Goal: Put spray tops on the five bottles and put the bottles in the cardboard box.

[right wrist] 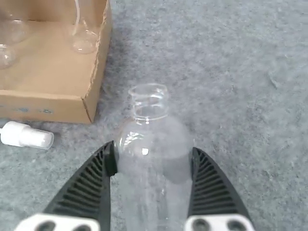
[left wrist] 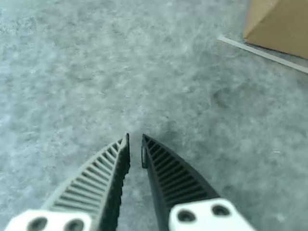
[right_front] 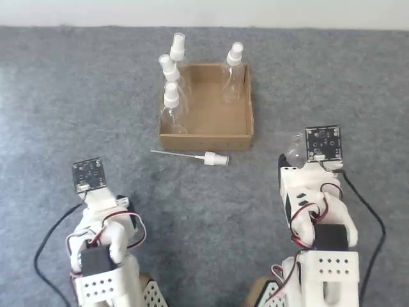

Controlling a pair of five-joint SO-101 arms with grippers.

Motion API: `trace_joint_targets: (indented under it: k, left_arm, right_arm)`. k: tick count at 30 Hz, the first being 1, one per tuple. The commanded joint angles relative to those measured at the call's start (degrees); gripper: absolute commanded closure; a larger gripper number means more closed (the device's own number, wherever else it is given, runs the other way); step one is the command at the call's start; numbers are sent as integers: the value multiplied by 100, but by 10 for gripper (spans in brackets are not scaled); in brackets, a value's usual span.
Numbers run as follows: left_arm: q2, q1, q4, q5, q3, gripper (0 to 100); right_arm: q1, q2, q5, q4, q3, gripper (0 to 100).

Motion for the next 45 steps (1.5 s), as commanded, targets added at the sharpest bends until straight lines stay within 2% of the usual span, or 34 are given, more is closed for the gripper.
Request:
trace_joint_targets:
  k: [1, 8, 12, 15, 19, 24, 30, 35, 37, 45]
  left_arm:
    - [-97, 290, 26, -26, -57, 963]
    - [-97, 308, 26, -44, -57, 962]
    - [-114, 264, -202, -141, -207, 960]
    - [-105, 264, -695, -905, -321, 960]
    - [-105, 255, -1468, -2453, -303, 960]
    - [-105, 281, -1934, -4009, -338, 961]
    - [-105, 299, -1960, -4114, -523, 960]
    - [-88, 308, -1881, -4114, -848, 959]
    - [-79, 378, -1635, -4114, -1121, 959]
    - [-70, 1521, -26, -4114, -2440, 959]
  right_arm:
    - [48, -127, -70, -154, -53, 961]
    - [57, -127, -70, -163, -44, 961]
    - [66, -127, -70, -497, 158, 961]
    - [66, -127, -70, -549, 185, 961]
    - [66, -127, -70, -532, 185, 961]
    - [75, -127, -62, -532, 193, 961]
    - [295, -127, -70, -567, 193, 960]
    - [629, -127, -457, -585, 167, 957]
    - [629, -127, -466, -585, 167, 957]
    - [637, -127, -466, -585, 167, 957]
